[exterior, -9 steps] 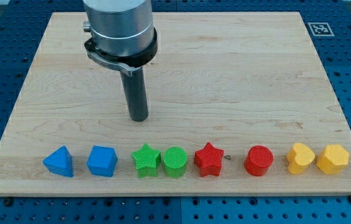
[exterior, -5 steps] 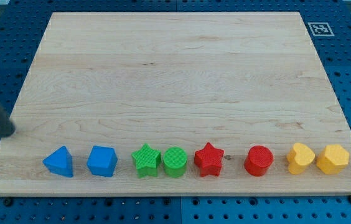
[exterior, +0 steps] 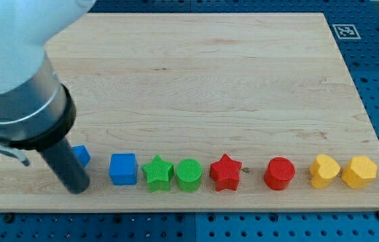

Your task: Move the blue triangle towards the top left

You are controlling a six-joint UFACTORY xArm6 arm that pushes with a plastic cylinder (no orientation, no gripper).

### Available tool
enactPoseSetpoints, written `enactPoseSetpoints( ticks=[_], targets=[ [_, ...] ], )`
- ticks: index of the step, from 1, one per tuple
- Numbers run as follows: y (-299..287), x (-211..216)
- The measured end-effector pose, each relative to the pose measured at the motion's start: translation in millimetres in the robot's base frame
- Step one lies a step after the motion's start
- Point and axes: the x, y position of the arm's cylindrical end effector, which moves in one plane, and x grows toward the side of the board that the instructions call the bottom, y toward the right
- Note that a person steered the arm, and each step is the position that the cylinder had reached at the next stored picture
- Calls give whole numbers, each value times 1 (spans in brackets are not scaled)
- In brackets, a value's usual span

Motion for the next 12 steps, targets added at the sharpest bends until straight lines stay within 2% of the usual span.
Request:
enactPoseSetpoints(
  ticks=[2, 6, 8, 11, 12],
  targets=[
    [-16, -10],
    [6, -108],
    [49, -183],
    [49, -305],
    [49, -314]
  ],
)
